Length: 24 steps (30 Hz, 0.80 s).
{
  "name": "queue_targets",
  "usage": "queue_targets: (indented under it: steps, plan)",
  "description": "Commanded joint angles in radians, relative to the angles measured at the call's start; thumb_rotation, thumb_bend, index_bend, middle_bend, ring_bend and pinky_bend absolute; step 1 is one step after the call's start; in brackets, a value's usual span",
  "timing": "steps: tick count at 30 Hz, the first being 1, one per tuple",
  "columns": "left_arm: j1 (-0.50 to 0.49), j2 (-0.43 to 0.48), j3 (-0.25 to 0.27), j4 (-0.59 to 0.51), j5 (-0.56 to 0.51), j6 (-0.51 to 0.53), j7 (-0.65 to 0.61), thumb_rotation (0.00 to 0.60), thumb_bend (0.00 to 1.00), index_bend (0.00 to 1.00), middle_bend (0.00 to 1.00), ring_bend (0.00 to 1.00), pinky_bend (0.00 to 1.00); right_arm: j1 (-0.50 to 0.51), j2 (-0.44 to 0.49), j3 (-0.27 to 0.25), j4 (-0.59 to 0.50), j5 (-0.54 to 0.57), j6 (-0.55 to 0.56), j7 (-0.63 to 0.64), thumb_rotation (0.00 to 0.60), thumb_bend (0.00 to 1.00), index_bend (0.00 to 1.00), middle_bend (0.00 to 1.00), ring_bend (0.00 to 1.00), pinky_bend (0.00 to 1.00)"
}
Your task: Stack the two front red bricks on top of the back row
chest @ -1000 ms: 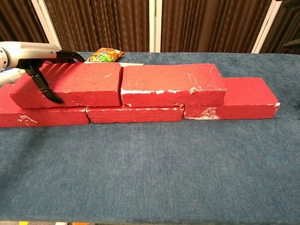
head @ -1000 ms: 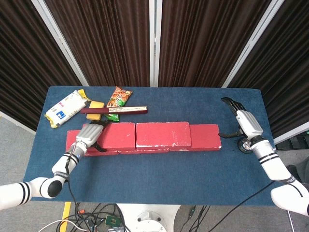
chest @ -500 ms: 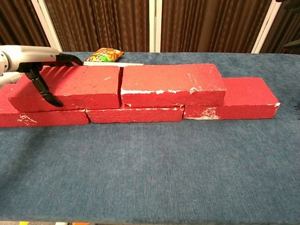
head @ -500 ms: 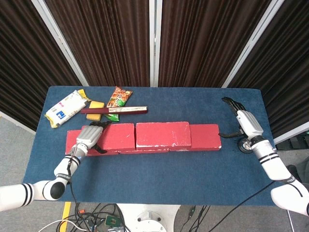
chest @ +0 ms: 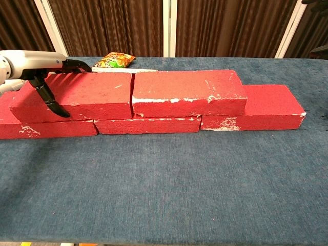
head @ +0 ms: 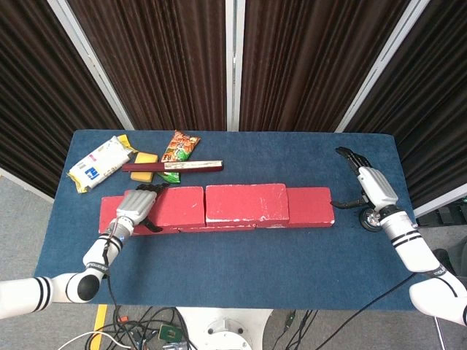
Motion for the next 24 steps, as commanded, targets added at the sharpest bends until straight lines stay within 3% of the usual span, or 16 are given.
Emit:
queue_targets:
  steps: [1, 19, 24]
  plan:
    - [-0.002, -0.003, -0.001, 0.003, -0.005, -0.001, 0.001, 0.600, 0.06, 0.00, 0.12, 0.17, 0.11, 0.000, -0.002, -0.001, 0.003, 0.000, -0.001, 0.002, 0.600, 0.00, 0.00, 0.00, 0.00, 0.00]
    - [0.000, -0.006, 0.001, 0.009, 0.000, -0.016, -0.013, 0.600, 0.06, 0.00, 0.11, 0.16, 0.11, 0.002, -0.002, 0.001, 0.010, 0.003, -0.004, 0.010, 0.600, 0.00, 0.00, 0.00, 0.00, 0.00]
    - [-0.003, -0.004, 0.000, 0.013, -0.001, -0.034, -0.023, 0.600, 0.05, 0.00, 0.09, 0.09, 0.11, 0.002, -0.003, 0.001, 0.011, 0.004, -0.005, 0.012, 0.600, 0.00, 0.00, 0.00, 0.00, 0.00]
